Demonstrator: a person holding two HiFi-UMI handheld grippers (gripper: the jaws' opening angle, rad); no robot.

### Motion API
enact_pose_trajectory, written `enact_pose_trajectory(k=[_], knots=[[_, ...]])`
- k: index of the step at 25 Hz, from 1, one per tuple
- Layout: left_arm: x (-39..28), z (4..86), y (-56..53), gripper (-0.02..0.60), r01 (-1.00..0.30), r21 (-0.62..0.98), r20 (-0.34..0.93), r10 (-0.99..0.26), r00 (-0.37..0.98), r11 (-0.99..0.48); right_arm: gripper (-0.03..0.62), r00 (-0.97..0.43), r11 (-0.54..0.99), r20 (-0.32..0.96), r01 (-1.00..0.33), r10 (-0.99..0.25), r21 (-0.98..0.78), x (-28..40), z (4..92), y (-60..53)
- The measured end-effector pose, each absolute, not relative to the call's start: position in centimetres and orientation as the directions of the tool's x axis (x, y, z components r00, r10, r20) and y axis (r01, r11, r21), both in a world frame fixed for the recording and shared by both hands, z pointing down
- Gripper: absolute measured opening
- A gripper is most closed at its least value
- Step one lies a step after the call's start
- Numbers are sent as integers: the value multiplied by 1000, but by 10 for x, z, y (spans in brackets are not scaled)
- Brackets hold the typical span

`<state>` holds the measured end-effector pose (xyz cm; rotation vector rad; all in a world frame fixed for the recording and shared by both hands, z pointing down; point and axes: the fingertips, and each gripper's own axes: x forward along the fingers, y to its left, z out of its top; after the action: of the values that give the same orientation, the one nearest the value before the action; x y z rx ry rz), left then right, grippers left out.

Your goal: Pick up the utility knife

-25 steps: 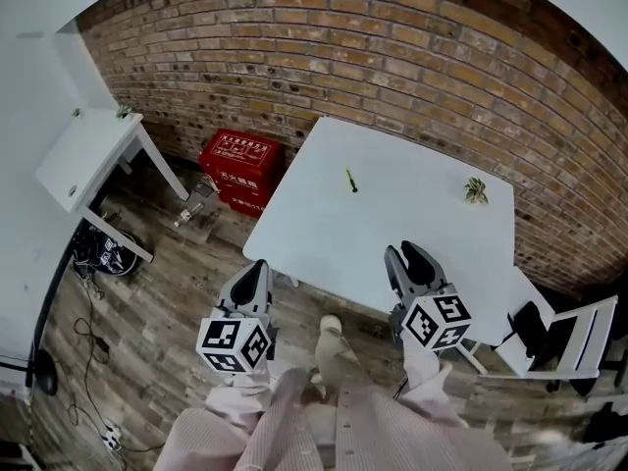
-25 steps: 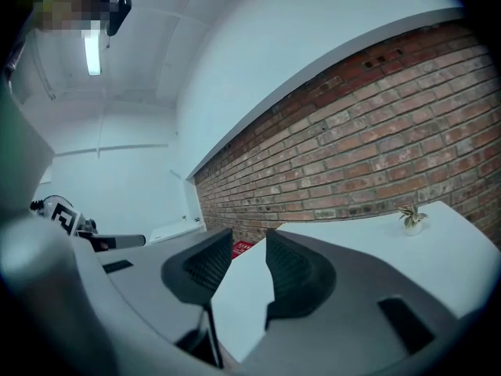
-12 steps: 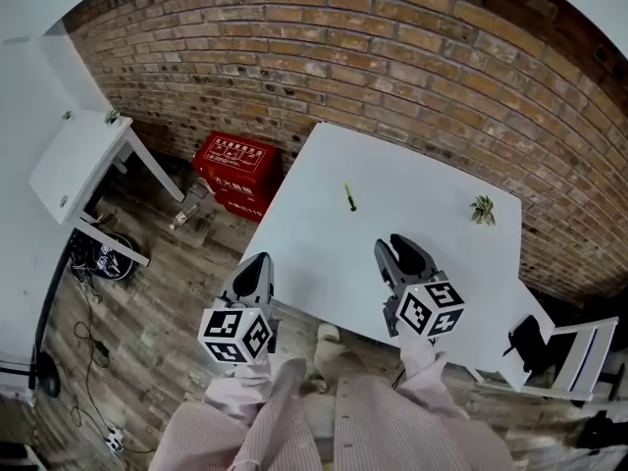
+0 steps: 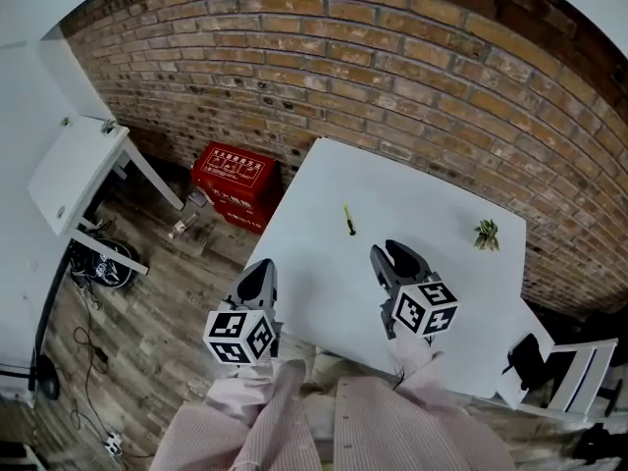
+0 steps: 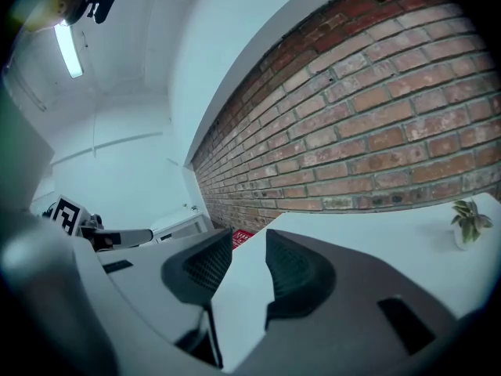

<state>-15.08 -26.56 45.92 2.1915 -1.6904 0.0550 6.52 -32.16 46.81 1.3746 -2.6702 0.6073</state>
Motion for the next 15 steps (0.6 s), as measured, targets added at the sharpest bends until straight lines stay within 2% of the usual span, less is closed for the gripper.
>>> enact_pose_trajectory(k=[15], knots=[[-156,499,-315,-8,-942,277,359,-888,285,-190,137,-610,520,377,-792,-697,-319,42,519,-387]])
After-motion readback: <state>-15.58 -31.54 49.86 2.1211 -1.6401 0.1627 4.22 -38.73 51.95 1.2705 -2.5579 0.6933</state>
